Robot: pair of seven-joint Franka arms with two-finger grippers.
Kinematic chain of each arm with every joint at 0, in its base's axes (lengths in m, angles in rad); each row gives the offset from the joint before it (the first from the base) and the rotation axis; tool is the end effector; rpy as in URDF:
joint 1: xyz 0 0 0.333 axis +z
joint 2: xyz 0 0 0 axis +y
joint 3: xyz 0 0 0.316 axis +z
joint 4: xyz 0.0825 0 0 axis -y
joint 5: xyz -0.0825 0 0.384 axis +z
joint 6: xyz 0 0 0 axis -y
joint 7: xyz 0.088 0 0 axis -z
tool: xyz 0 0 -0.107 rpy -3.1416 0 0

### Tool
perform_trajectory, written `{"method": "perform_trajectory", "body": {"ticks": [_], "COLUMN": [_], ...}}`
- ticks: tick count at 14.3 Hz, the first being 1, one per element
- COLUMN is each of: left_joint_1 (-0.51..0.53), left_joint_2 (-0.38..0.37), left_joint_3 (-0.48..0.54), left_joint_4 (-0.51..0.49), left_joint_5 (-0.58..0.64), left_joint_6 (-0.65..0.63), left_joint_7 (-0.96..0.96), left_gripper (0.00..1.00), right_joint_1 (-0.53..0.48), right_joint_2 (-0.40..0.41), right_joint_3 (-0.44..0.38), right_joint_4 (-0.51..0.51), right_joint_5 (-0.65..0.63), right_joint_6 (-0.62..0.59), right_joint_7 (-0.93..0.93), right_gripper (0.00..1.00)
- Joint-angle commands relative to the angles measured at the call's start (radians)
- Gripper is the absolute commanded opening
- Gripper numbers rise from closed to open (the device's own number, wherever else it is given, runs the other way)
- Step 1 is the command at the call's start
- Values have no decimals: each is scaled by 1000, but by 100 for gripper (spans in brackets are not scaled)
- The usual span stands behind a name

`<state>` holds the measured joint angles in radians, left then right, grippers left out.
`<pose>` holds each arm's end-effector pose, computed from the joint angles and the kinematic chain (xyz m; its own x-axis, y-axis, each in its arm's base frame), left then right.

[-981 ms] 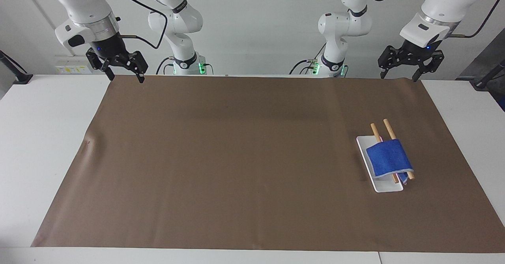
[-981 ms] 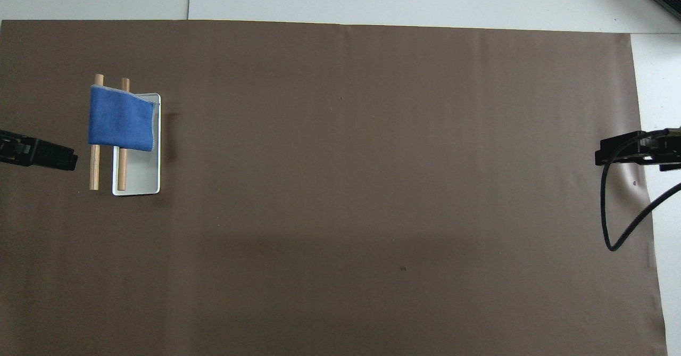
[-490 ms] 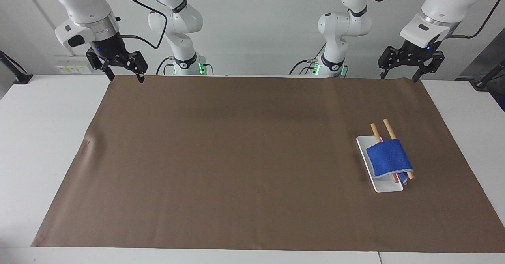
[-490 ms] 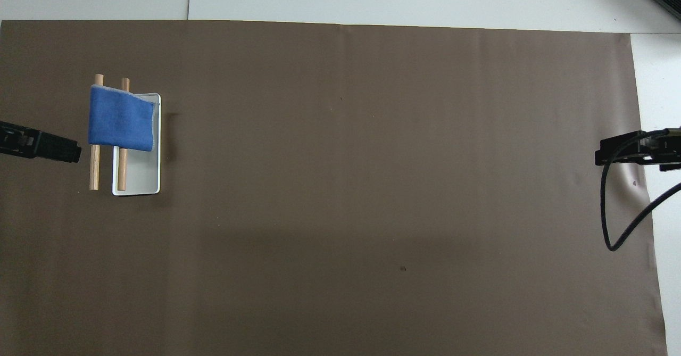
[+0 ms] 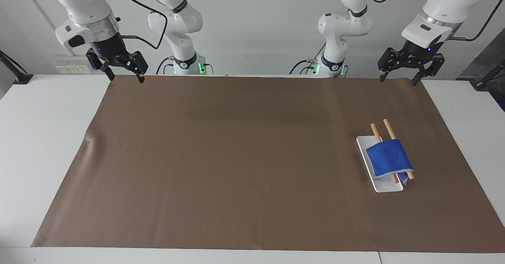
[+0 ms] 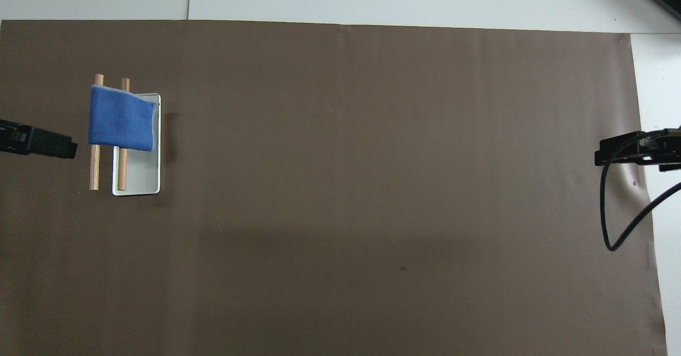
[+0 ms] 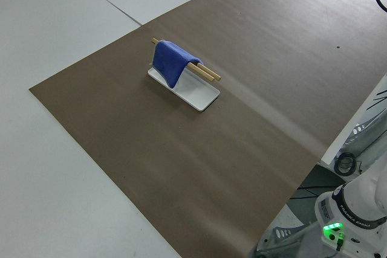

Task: Right arm passes towel to left arm to hang

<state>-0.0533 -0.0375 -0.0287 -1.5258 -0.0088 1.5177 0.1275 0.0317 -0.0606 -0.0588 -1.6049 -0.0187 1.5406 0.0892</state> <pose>0.5357 -0.0454 0.6614 0.9776 -0.2084 0.0301 -0.2086 -0.9780 0.0039 0.5322 -0.0175 0.6387 0.9932 -0.1165 -0.0024 -0.1164 -0.9931 0.0154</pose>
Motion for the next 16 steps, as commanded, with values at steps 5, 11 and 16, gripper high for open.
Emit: {"method": "perform_trajectory", "body": {"ticks": [5, 11, 16], "left_joint_1": [12, 23, 26], "left_joint_2": [-19, -30, -41], "left_joint_3": [-4, -2, -2], "left_joint_4": [-31, -46, -70], "left_joint_5": [-14, -2, 0], "left_joint_6": [7, -28, -14], "left_joint_7": [-3, -16, -17], "left_gripper": [100, 100, 100], "right_joint_1": [-4, -4, -6], "right_joint_2": [-8, -13, -16], "right_joint_3": [7, 7, 7], "right_joint_4": [0, -7, -12], "right_joint_5": [9, 33, 33], "right_joint_6": [-20, -23, -22], "right_joint_7": [50, 63, 58], "right_gripper": [100, 100, 100]}}
